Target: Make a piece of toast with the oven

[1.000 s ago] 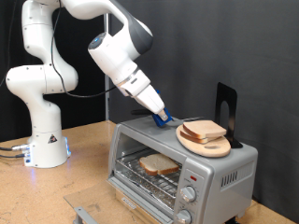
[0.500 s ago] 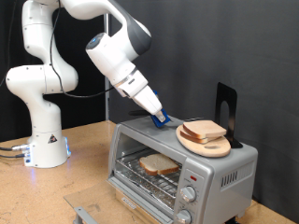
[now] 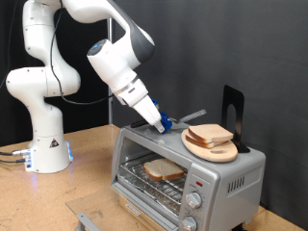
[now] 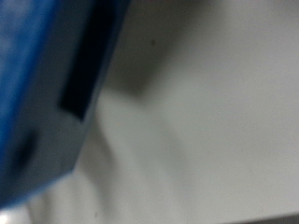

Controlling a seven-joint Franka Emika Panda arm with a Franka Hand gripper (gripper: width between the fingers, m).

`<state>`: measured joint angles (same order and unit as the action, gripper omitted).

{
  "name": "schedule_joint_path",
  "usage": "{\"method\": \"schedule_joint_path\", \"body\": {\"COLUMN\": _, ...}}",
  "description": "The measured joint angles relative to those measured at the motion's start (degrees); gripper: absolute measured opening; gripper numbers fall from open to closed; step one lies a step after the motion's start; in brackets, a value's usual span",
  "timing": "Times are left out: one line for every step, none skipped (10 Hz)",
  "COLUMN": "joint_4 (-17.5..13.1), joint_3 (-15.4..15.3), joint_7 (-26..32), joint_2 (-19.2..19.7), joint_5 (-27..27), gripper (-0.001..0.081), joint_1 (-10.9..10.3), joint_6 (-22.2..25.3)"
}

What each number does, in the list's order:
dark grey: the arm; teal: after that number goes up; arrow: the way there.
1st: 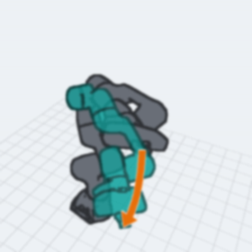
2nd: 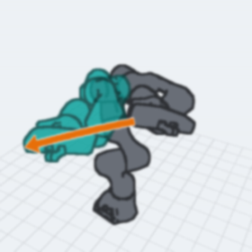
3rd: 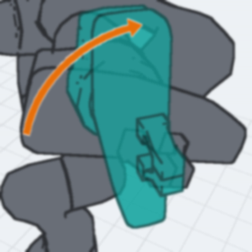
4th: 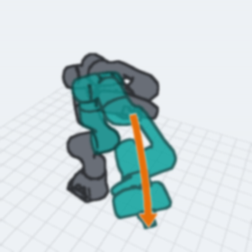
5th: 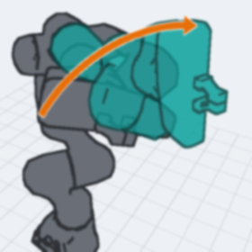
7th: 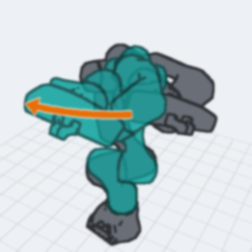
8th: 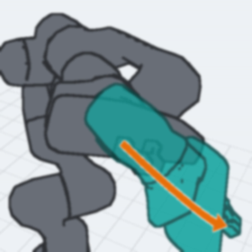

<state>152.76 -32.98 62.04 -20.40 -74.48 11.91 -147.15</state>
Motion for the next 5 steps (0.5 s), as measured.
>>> {"method": "schedule_joint_path", "body": {"joint_4": 0.0, "joint_3": 0.1, "joint_7": 1.0, "joint_2": -0.6, "joint_5": -2.3, "gripper": 0.0800, "joint_1": -0.2, "joint_6": 0.4}}
{"method": "schedule_joint_path", "body": {"joint_4": 0.0, "joint_3": 0.4, "joint_7": 1.1, "joint_2": -1.4, "joint_5": -3.2, "gripper": 0.0800, "joint_1": -0.2, "joint_6": 1.4}}
{"method": "schedule_joint_path", "body": {"joint_4": 0.0, "joint_3": 1.2, "joint_7": 1.0, "joint_2": -2.6, "joint_5": -3.3, "gripper": 0.0800, "joint_1": -0.2, "joint_6": 3.0}}
{"method": "schedule_joint_path", "body": {"joint_4": 0.0, "joint_3": 2.0, "joint_7": 0.7, "joint_2": -3.8, "joint_5": -3.3, "gripper": 0.0800, "joint_1": -0.1, "joint_6": 4.7}}
{"method": "schedule_joint_path", "body": {"joint_4": 0.0, "joint_3": 2.9, "joint_7": 0.3, "joint_2": -4.8, "joint_5": -3.2, "gripper": 0.0800, "joint_1": -0.1, "joint_6": 6.1}}
